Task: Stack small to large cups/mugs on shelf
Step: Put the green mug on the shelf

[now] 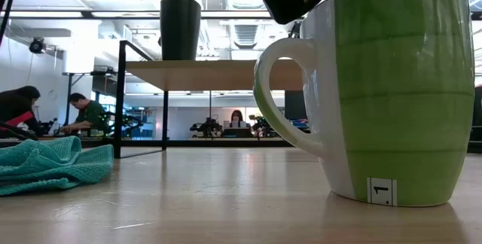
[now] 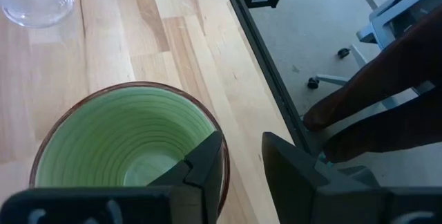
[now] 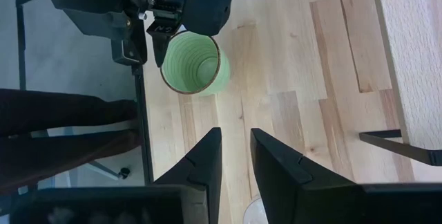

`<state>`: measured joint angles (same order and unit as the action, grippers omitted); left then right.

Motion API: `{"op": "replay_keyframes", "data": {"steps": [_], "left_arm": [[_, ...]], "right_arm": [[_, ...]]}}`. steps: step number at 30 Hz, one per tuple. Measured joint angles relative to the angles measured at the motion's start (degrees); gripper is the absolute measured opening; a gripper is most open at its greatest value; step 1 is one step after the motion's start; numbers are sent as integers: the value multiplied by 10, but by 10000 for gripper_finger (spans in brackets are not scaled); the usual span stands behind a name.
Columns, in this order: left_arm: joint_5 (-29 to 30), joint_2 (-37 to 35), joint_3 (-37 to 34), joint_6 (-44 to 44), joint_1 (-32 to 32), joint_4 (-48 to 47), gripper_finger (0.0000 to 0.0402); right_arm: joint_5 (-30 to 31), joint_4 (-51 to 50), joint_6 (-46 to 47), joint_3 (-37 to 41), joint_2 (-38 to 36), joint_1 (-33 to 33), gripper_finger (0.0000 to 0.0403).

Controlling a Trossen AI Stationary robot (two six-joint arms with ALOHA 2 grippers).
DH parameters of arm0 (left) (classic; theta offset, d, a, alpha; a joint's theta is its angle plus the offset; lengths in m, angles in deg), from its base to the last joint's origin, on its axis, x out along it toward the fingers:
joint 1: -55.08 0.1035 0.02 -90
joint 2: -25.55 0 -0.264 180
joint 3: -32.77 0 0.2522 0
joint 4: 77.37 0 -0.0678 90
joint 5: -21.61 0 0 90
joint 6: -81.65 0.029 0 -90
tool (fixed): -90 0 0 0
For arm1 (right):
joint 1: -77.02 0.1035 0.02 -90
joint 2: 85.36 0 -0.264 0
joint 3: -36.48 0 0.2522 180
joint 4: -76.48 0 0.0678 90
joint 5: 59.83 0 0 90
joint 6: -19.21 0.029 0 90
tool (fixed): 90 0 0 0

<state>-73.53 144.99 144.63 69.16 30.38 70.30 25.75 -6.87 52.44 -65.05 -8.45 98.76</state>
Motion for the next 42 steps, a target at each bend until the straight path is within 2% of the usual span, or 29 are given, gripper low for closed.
{"op": "replay_keyframes", "data": {"steps": [10,14,23,35,42], "left_arm": [[1,3,-19,-6,4,1,88],[25,3,-20,-6,4,2,88],[37,3,-20,-6,8,1,88],[41,12,-19,-7,11,6,20],[40,13,-17,-7,17,7,9]], "right_arm": [[0,0,-1,0,0,0,70],[0,0,-1,0,0,0,73],[0,0,-2,0,0,0,69],[0,0,-2,0,0,0,68],[0,0,-2,0,0,0,74]]}}
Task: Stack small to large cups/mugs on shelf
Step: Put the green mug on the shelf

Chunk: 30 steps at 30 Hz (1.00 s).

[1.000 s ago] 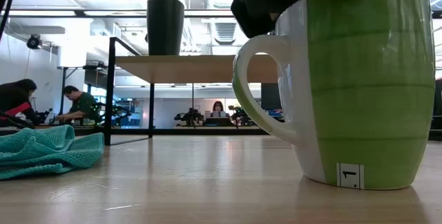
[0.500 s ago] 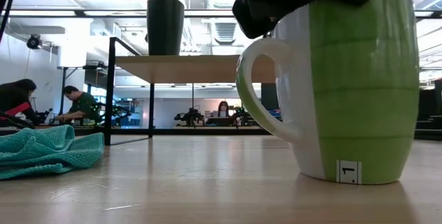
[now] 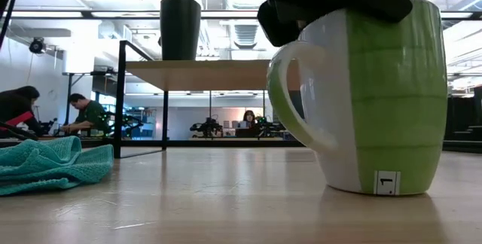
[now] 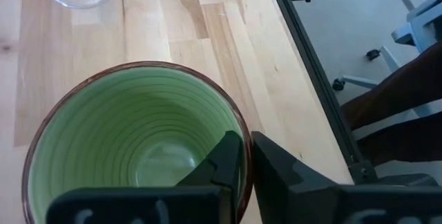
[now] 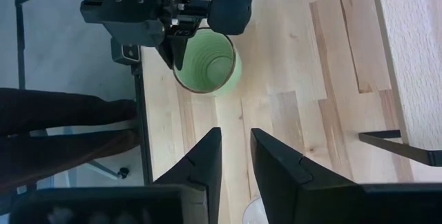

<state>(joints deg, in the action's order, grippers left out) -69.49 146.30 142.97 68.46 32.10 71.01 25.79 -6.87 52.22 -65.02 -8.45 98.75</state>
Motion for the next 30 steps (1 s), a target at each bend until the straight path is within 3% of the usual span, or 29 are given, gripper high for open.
{"op": "replay_keyframes", "data": {"steps": [12,30], "left_arm": [[21,-5,38,0,3,-34,6],[33,-6,128,5,3,-171,6]], "right_arm": [[0,0,0,0,0,0,68],[0,0,-2,0,0,0,73]]}}
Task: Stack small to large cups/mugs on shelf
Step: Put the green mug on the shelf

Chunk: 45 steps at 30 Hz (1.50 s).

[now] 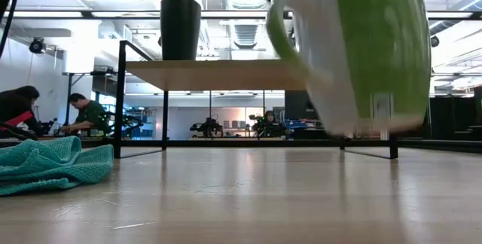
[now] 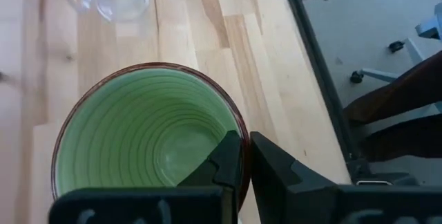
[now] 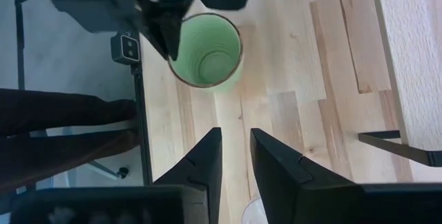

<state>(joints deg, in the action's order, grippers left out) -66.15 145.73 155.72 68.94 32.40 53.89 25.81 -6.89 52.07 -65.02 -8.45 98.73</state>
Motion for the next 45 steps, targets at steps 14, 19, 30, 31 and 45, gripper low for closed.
{"op": "replay_keyframes", "data": {"steps": [14,19,30,31,45], "left_arm": [[64,-1,216,0,16,-247,6],[77,-26,248,-1,36,-270,6],[120,-98,227,1,117,-344,6],[118,-99,227,0,127,-352,6],[69,-97,217,-21,223,-363,6]], "right_arm": [[0,-1,-1,0,0,0,72],[0,-1,-1,0,0,0,75],[18,-3,-1,0,0,0,70],[20,-3,-2,0,0,0,71],[31,-5,-5,0,0,0,69]]}}
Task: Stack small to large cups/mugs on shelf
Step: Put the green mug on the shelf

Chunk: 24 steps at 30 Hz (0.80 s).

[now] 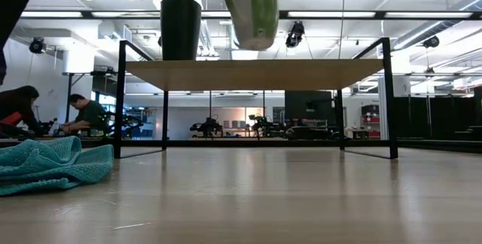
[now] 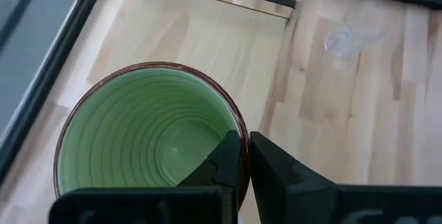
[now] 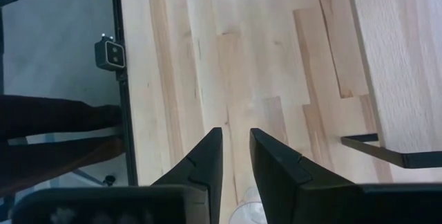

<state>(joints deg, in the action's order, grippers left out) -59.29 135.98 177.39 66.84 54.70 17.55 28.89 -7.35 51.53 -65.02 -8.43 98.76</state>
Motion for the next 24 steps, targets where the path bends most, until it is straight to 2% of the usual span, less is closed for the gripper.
{"op": "replay_keyframes", "data": {"steps": [9,17,24], "left_arm": [[-5,0,-16,-28,29,4,6],[-14,1,-74,-37,27,17,6],[-12,1,-83,-43,27,52,6]], "right_arm": [[0,0,0,0,0,0,77],[0,0,0,0,0,0,77],[0,0,0,0,0,0,77]]}}
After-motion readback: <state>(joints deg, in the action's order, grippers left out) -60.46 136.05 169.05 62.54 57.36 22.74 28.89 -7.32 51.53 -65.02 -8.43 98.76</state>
